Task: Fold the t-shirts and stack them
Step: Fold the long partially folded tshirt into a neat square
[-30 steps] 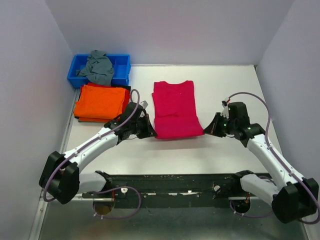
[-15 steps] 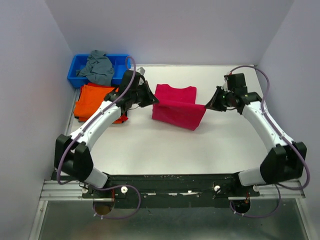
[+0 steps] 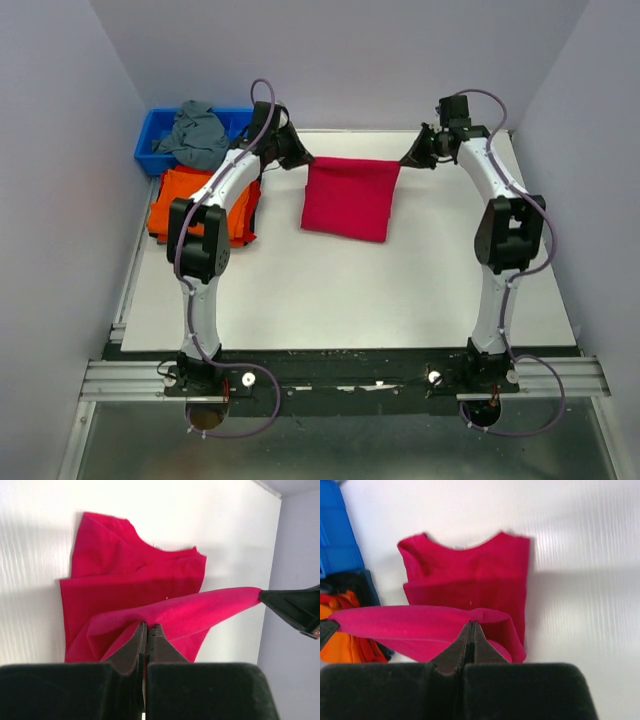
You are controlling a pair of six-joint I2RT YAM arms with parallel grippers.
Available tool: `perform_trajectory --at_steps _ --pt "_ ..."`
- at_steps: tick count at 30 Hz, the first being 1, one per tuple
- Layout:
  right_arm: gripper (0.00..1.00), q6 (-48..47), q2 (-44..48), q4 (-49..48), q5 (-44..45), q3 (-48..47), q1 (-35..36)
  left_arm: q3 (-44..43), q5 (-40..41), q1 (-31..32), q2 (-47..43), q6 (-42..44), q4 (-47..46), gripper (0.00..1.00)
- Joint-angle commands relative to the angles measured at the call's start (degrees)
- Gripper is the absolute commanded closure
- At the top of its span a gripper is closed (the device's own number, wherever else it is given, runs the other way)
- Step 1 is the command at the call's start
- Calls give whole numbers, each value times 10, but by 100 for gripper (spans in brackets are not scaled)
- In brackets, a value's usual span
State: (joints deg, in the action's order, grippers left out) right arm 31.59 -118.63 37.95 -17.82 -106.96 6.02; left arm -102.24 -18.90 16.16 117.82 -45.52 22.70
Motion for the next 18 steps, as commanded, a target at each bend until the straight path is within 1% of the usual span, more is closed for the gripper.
perform_trajectory --at_steps 1,3,4,5,6,7,8,9,11,13,15,18 --pt "99 20 -114 29 -39 -140 -15 -115 -28 -29 106 -25 1 100" --pt "99 36 -173 27 -61 -206 -15 -143 -37 -35 154 -40 -12 100" --pt "93 46 -197 30 -69 -235 -15 -153 -38 -38 171 -45 -30 97" --pt "68 57 -228 37 -70 -264 -16 -168 -37 -38 187 -48 -44 71" --pt "41 65 -240 41 -65 -282 -16 -192 -42 -40 211 -48 -41 39" --pt "32 68 -245 44 -60 -287 -17 -228 -49 -41 235 -45 -26 21" --pt "31 68 -238 40 -54 -274 -17 -258 -54 -43 251 -41 -16 15" --pt "32 68 -224 21 -55 -247 -16 -272 -57 -43 260 -33 -16 11" --pt "32 66 -176 -29 -48 -159 -17 -273 -72 -45 264 -20 -41 9" --pt "35 52 -140 -56 -28 -95 -16 -268 -84 -48 263 -13 -50 9" --pt "39 38 -118 -73 -23 -50 -16 -241 -87 -51 250 -3 -63 11" --pt "43 21 -114 -79 -29 -20 -13 -180 -89 -51 222 5 -90 17"
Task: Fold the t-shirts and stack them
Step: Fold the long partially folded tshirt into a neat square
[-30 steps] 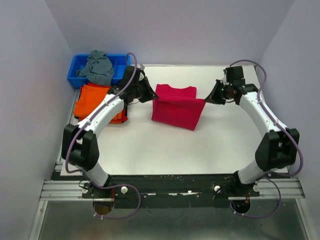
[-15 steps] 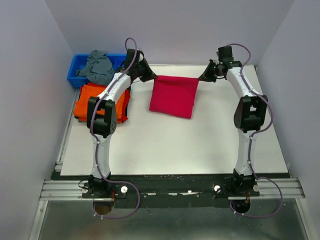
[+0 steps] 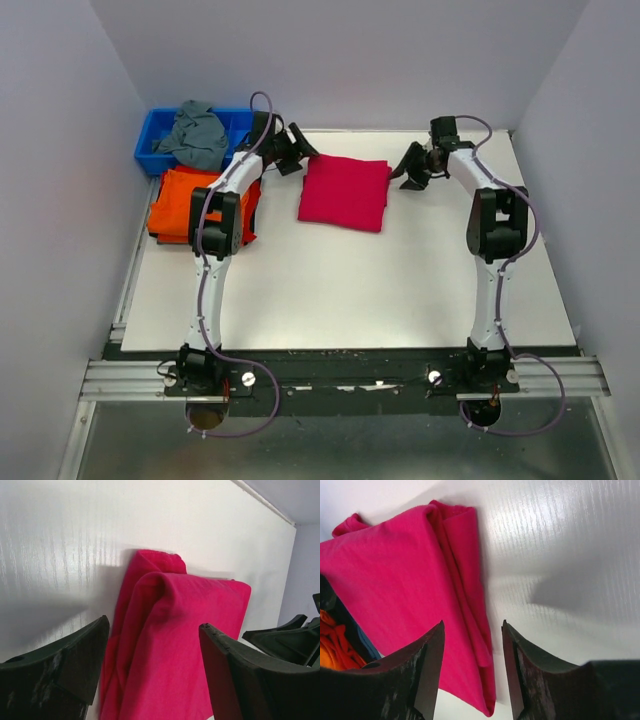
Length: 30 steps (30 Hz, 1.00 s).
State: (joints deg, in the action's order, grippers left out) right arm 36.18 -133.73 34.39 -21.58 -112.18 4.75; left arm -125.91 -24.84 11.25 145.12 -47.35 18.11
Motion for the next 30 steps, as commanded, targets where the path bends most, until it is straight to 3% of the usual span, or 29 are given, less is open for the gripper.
perform_trajectory --at_steps 1,10,13,19,24,30 --pt "44 -29 35 -41 8 33 3 67 -28 -2 -55 26 -44 18" --pt "45 -25 0 -17 39 31 41 143 -41 -2 -63 20 -63 23" --pt "47 -20 -14 -8 51 31 50 153 -61 1 -54 13 -74 33" --pt "54 -16 -13 8 79 49 64 234 -50 6 -88 16 -108 61" --pt "64 -20 37 -17 89 126 68 354 -44 11 -151 7 -176 75" --pt "65 -31 148 -86 86 306 78 583 -6 28 -286 -11 -280 75"
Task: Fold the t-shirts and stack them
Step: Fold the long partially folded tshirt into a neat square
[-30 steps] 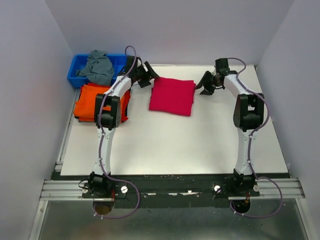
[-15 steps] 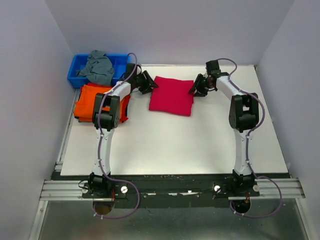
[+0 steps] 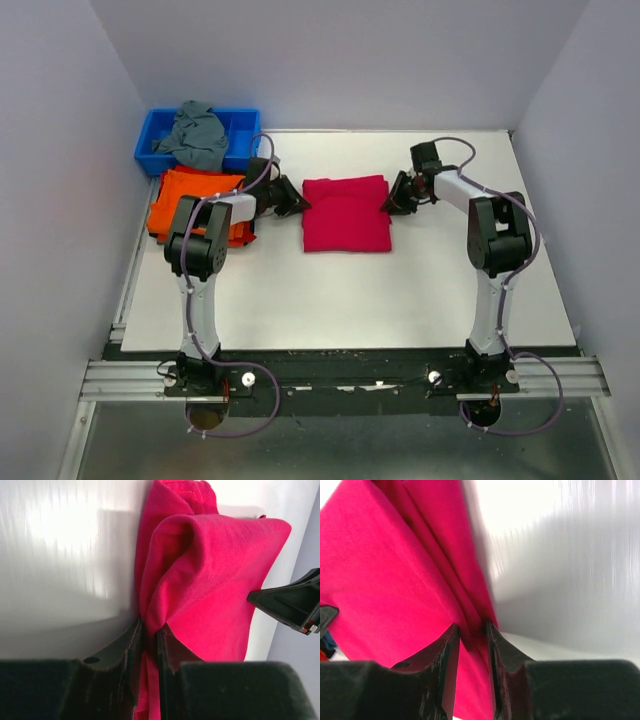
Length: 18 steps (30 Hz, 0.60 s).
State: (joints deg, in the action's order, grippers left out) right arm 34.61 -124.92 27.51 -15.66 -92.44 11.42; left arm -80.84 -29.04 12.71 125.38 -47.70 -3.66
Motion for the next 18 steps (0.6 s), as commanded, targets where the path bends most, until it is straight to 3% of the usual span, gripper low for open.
perform_trajectory --at_steps 1,7,10,12,18 --pt "65 -17 84 -30 23 142 16 166 45 18 -114 -9 -76 75" --pt "65 -2 234 -93 22 366 48 373 71 50 -276 -27 -121 74" --pt "61 -9 309 -104 19 439 51 423 116 69 -353 -13 -75 63" --pt "57 -18 346 -100 15 463 51 437 114 68 -388 -5 -60 52" --pt "48 -45 415 -74 41 478 51 386 150 68 -439 48 36 41"
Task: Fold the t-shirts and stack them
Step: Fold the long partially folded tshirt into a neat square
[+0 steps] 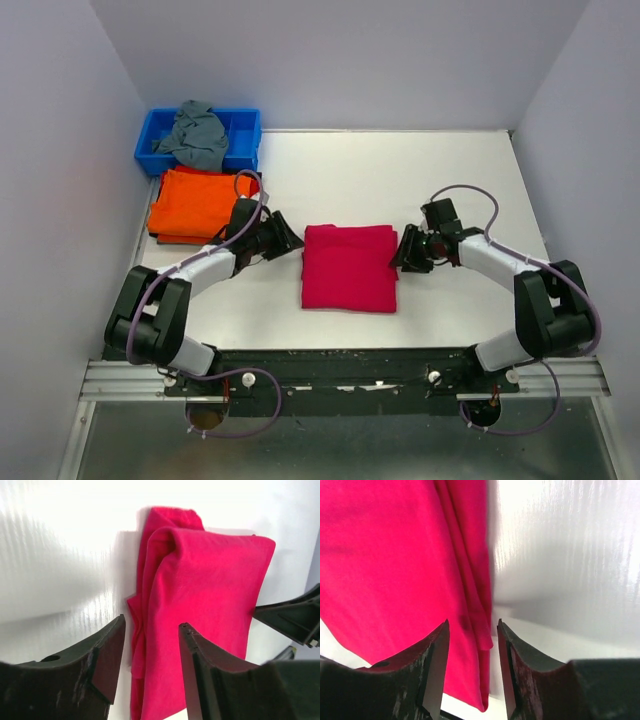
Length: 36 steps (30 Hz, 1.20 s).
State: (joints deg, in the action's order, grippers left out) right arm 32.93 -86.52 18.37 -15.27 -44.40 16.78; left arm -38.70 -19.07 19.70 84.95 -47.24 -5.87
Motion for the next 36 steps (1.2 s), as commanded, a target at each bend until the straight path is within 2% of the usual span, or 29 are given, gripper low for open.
perform_trajectory --at_steps 1,4,7,11,19,27,30,34,36 --pt "47 -29 30 25 51 -14 -3 -45 56 -2 -33 50 58 41" --pt "48 -37 15 40 82 -52 -3 -86 52 -2 -7 67 72 44" --pt "52 -44 -12 43 100 -93 -3 -100 40 -2 21 70 27 46" --pt "56 -44 -51 42 122 -143 -3 -115 55 -2 46 81 13 47" --pt "59 -39 -138 45 120 -215 -3 -119 28 0 75 84 -6 51" --pt "62 -38 -171 40 101 -238 -3 -135 -5 9 108 69 -19 49" --pt "67 -38 -172 39 95 -241 -3 -154 -11 13 131 66 -9 49" --pt "73 -38 -168 39 92 -237 -3 -170 -17 17 148 63 -9 54" --pt "76 -38 -166 38 87 -237 -3 -177 -18 20 153 63 -8 59"
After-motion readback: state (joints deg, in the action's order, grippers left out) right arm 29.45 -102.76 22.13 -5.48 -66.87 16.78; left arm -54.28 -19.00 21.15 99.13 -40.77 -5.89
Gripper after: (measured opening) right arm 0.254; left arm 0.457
